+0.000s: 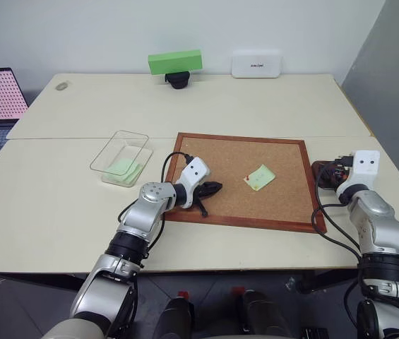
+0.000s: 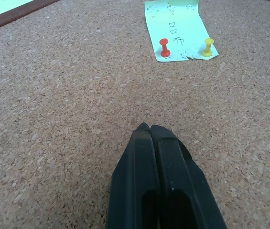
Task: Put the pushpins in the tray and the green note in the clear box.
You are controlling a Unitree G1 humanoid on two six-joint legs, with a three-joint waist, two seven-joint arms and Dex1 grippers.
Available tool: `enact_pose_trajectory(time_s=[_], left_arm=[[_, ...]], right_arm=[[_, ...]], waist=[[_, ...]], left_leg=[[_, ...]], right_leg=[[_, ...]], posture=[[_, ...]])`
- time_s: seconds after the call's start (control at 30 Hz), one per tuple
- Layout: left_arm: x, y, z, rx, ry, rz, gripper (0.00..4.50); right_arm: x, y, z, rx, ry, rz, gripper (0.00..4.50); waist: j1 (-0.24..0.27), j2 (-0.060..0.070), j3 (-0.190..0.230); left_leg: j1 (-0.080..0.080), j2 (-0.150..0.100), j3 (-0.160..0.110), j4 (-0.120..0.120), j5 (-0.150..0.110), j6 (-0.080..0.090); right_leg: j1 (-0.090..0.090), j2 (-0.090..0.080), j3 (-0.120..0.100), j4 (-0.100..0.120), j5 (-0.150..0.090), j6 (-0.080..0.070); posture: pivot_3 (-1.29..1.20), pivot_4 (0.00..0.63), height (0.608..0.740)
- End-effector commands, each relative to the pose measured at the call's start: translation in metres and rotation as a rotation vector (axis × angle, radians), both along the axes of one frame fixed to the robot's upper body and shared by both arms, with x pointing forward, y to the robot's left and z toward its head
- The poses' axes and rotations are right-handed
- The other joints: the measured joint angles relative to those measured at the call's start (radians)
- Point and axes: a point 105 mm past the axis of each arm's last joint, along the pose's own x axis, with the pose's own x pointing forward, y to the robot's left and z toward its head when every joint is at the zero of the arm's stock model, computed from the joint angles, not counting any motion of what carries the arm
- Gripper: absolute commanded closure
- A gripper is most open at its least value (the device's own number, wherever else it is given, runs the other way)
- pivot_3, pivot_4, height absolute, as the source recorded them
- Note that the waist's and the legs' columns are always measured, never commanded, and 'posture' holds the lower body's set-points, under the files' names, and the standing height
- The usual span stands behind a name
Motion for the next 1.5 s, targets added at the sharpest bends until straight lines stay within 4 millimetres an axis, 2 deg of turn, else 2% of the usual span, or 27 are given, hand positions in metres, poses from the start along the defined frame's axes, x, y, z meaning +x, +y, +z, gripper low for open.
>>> enact_pose_trajectory(time_s=[0.03, 0.17, 0.3, 0.43, 0.7, 0.8, 0.97, 1.1, 1.23, 1.33, 1.5], left_arm=[[-0.004, 0.0, -0.015, 0.03, 0.051, -0.002, 4.5], [-0.004, -0.002, -0.014, 0.028, 0.05, -0.005, 4.5], [-0.005, -0.002, -0.015, 0.028, 0.049, -0.006, 4.5], [-0.005, -0.002, -0.015, 0.028, 0.05, -0.006, 4.5], [-0.005, -0.004, -0.016, 0.027, 0.049, -0.008, 4.5], [-0.005, -0.004, -0.016, 0.028, 0.048, -0.009, 4.5], [-0.006, -0.004, -0.016, 0.028, 0.049, -0.013, 4.5], [-0.007, -0.004, -0.017, 0.03, 0.051, -0.016, 4.5], [-0.008, -0.004, -0.017, 0.031, 0.052, -0.018, 4.5], [-0.008, -0.002, -0.016, 0.031, 0.054, -0.016, 4.5], [-0.01, 0.001, -0.017, 0.036, 0.057, -0.011, 4.5]], right_arm=[[0.001, 0.002, 0.017, 0.011, -0.059, 0.017, 0.01], [0.002, 0.005, 0.018, 0.052, -0.06, 0.029, 0.01], [0.003, 0.009, 0.02, 0.189, -0.073, 0.022, 0.01], [0.004, 0.01, 0.021, 0.246, -0.072, 0.023, 0.01], [0.005, 0.008, 0.028, 0.254, -0.094, 0.017, 0.01], [0.004, 0.008, 0.041, 0.142, -0.146, 0.05, 0.01], [-0.003, 0.039, 0.047, 0.007, -0.158, 0.268, 0.01], [-0.02, 0.088, 0.039, -0.06, -0.134, 0.56, 0.01], [-0.032, 0.126, 0.028, -0.075, -0.118, 0.732, 0.01], [-0.035, 0.143, 0.02, -0.062, -0.107, 0.796, 0.01], [-0.034, 0.155, 0.008, -0.018, -0.083, 0.827, 0.01]], waist=[[0.0, 0.0, 0.0], [0.0, 0.0, 0.0], [0.0, 0.0, 0.0], [0.0, 0.0, 0.0], [0.0, 0.001, 0.0], [0.0, 0.001, 0.0], [0.0, 0.001, 0.0], [0.0, 0.001, 0.0], [0.0, 0.001, 0.0], [0.0, 0.001, 0.0], [0.001, 0.001, 0.0]], left_leg=[[0.0, 0.0, 0.0, 0.0, 0.0, 0.0], [0.0, 0.0, 0.0, 0.0, 0.0, 0.0], [0.0, 0.0, 0.0, 0.0, 0.0, 0.0], [0.0, 0.0, 0.0, 0.0, 0.0, 0.0], [0.0, 0.0, 0.0, 0.0, 0.0, 0.0], [0.0, 0.0, 0.0, 0.0, 0.0, 0.0], [-0.001, 0.0, 0.0, 0.0, 0.0, 0.0], [0.0, 0.0, 0.0, 0.0, 0.0, 0.0], [0.0, 0.0, 0.0, 0.0, 0.0, 0.0], [0.0, 0.0, 0.0, 0.0, 0.0, 0.0], [0.0, 0.0, -0.001, 0.0, 0.0, 0.0]], right_leg=[[0.0, 0.0, 0.0, 0.0, 0.0, 0.0], [0.0, 0.0, 0.0, 0.0, 0.0, 0.0], [0.0, 0.0, 0.0, 0.0, 0.0, 0.0], [0.0, 0.0, 0.0, 0.0, 0.0, 0.0], [0.0, 0.0, 0.0, 0.0, 0.0, 0.0], [0.0, 0.0, 0.0, 0.0, 0.0, 0.0], [0.0, 0.0, 0.0, -0.001, 0.0, 0.0], [0.0, 0.0, 0.0, -0.001, 0.0, 0.001], [0.0, 0.0, 0.0, -0.001, -0.001, 0.001], [0.0, 0.0, -0.001, -0.001, -0.001, 0.001], [0.0, 0.0, -0.001, -0.001, -0.001, 0.001]], posture=[[0.0, 0.15, 0.74], [0.0, 0.15, 0.74], [0.0, 0.15, 0.74], [0.0, 0.15, 0.74], [0.0, 0.15, 0.74], [0.0, 0.15, 0.74], [0.0, 0.15, 0.74], [0.0, 0.15, 0.74], [0.0, 0.15, 0.74], [0.0, 0.15, 0.74], [0.0, 0.15, 0.74]])
